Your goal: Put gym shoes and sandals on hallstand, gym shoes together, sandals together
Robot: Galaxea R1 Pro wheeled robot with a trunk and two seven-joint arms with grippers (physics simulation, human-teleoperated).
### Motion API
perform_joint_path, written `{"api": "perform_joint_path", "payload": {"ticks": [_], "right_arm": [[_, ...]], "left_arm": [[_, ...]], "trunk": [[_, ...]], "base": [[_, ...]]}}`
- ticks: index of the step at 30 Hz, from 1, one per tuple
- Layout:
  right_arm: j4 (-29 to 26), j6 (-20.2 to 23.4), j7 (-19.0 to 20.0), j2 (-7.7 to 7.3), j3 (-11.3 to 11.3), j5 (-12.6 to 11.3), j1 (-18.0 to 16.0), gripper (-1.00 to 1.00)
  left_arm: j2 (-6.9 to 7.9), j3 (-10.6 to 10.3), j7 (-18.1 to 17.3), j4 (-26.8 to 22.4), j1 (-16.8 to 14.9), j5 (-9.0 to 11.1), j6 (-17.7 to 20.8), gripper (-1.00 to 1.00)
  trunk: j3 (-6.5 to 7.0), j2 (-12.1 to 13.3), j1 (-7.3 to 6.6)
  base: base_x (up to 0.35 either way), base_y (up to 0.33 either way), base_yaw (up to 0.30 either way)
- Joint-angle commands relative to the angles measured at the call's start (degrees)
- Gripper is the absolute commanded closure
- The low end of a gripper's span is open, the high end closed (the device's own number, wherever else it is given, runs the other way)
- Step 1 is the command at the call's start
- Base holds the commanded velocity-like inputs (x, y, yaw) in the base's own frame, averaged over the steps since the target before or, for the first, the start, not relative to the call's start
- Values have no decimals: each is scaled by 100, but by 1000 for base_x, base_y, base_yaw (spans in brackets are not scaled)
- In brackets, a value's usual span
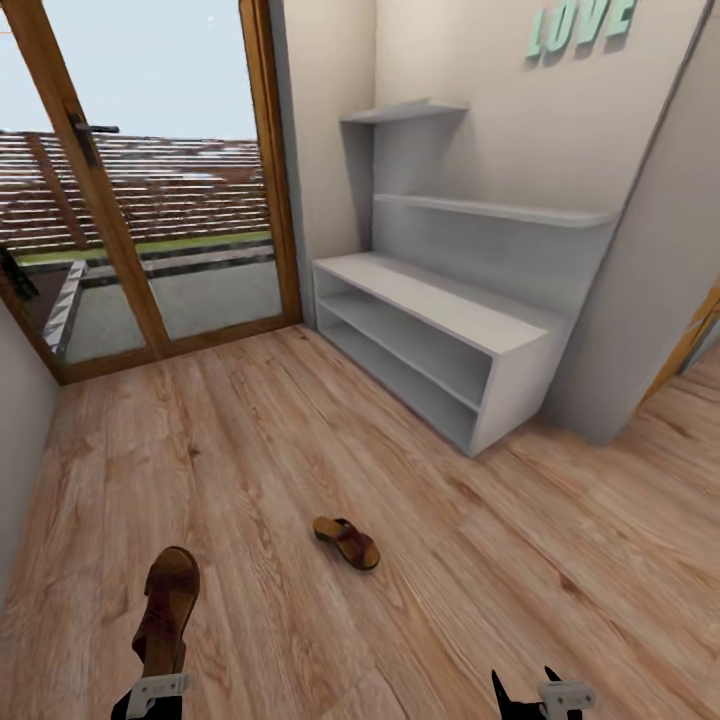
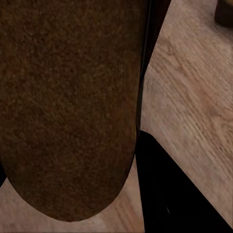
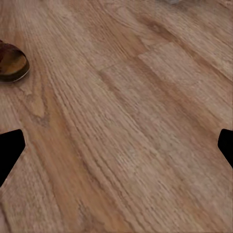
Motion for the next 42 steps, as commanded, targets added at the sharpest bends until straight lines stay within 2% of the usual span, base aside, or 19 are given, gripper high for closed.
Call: {"api": "perform_joint_path", "payload": {"ticks": [1,8,19,42], "right_arm": [[0,-17,45,4,-48,22,-1,-100],[0,-16,47,4,-48,22,-1,-100],[0,-18,48,4,-48,22,-1,-100],[0,-18,48,4,-48,22,-1,-100]], "left_arm": [[-1,57,-21,5,-6,-68,-16,100],[-1,57,-21,5,-6,-73,-16,100],[-1,57,-30,12,-6,-80,-16,100],[-1,57,-22,6,-6,-78,-18,100]], "trunk": [[-5,-2,2],[-5,-2,2],[-9,-2,2],[-114,-2,2]], "base": [[258,161,278],[187,105,278],[13,7,278],[32,3,251]]}}
